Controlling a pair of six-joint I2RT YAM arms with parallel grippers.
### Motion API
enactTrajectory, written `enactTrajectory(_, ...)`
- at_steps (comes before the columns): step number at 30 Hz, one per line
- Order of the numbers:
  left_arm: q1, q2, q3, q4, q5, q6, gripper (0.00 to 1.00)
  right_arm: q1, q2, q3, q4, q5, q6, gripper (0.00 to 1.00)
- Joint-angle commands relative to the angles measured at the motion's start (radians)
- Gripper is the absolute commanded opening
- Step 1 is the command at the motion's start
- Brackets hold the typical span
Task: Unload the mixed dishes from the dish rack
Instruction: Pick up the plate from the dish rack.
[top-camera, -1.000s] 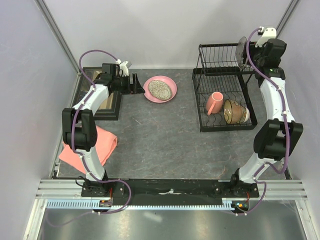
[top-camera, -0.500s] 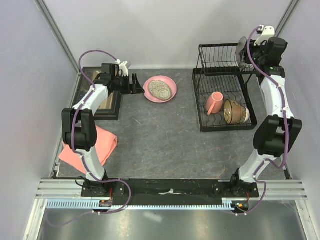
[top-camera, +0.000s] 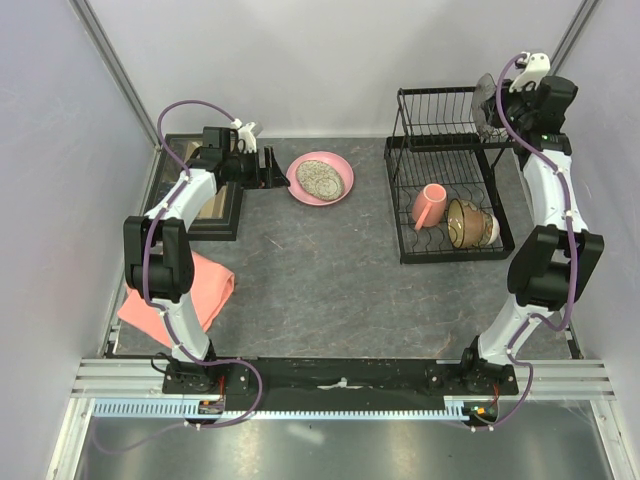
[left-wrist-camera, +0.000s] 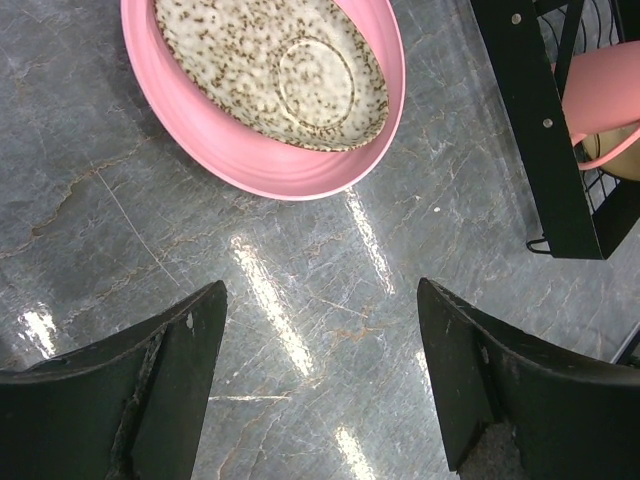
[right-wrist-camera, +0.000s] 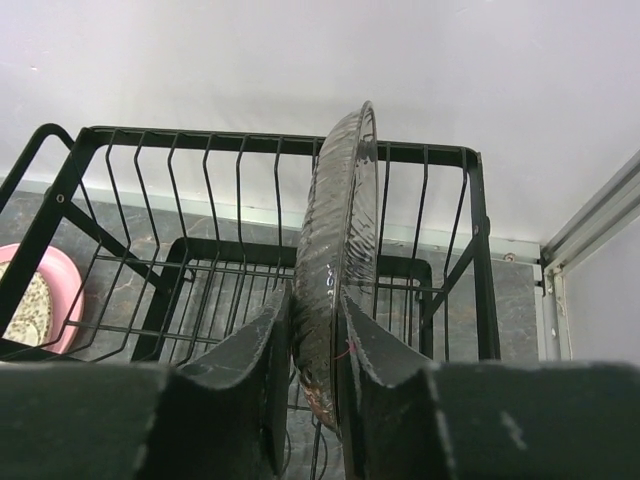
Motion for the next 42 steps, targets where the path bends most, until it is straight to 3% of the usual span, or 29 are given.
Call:
enactTrajectory(1,0.006,-0.005,0.015,0.031,0.033,0.011,0.83,-0.017,-0.001,0.025,0.072,-0.047,0.012,0.27)
enactTrajectory(10,0.006,-0.005,0.015,0.028,0.036,0.013,0.83,-0.041,0.002,0.031,0.112,-0.105,0.073,0.07)
enactTrajectory(15,0.006,-0.007,0.013,0.025,0.040,0.014,0.83,-0.047,0.000,0.035,0.148,-0.122,0.098,0.01)
enactTrajectory(42,0.006,-0.014,0.070,-0.037,0.065,0.074,0.83,-0.060,-0.070,0.144,0.127,-0.266,0.176,0.00)
